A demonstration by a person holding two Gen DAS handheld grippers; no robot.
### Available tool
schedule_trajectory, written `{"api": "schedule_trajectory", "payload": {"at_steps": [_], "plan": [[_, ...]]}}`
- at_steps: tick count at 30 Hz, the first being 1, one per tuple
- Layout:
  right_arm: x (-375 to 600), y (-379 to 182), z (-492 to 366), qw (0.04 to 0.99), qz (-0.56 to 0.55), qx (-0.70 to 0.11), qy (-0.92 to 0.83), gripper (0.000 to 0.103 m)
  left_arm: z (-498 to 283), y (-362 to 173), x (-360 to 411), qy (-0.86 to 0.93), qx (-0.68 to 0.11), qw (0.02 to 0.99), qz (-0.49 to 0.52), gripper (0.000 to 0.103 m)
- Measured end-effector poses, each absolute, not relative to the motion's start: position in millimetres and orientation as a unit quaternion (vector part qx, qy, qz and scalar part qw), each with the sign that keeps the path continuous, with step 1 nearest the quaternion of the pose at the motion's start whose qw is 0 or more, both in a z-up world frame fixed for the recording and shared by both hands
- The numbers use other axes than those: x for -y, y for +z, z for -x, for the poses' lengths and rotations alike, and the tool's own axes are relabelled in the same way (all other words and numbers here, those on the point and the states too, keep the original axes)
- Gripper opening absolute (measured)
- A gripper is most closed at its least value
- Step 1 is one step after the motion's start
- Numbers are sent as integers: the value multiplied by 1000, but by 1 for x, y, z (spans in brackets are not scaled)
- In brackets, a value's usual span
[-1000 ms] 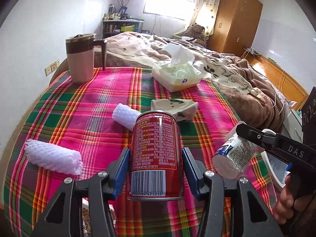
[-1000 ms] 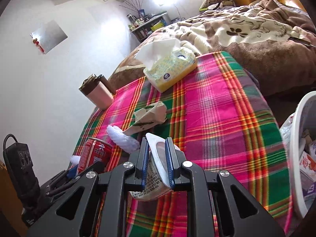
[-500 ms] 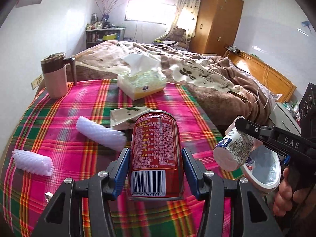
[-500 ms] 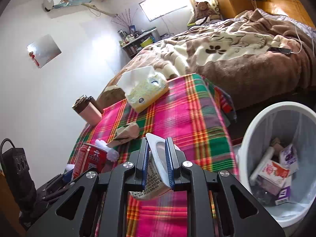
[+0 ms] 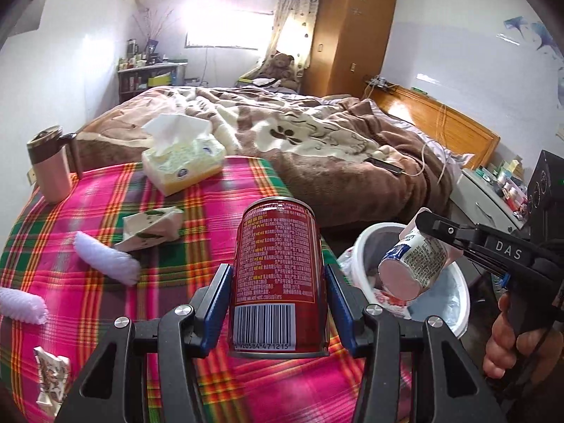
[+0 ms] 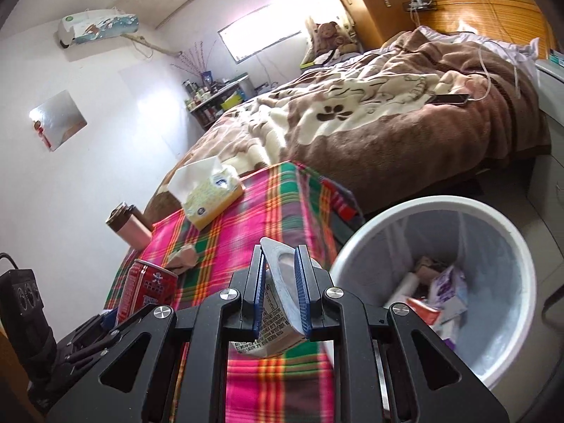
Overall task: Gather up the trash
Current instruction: 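Carry the red can with the left gripper while the right gripper carries the yogurt cup over the bin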
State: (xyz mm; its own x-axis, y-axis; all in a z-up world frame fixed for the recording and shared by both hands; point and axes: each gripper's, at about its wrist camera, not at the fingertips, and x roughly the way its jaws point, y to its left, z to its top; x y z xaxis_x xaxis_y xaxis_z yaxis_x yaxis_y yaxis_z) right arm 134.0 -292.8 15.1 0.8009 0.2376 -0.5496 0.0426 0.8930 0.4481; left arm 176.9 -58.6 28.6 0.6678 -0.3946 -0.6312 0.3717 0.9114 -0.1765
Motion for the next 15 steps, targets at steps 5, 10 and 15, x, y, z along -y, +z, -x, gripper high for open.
{"api": "schedule_trajectory", "payload": {"at_steps": [5,10,15], "plan": [[322,14,-126,924,-227,-307,26,17,-174,29,92,-235,-349,907,11,53],[347,11,-120,923,-232,-308,3,17,-172,27,126,-261,-351,899,6,53],[362,7,-115,921,-236,-309,-14,17,-168,24,153,-279,-354,893,-2,53]]}}
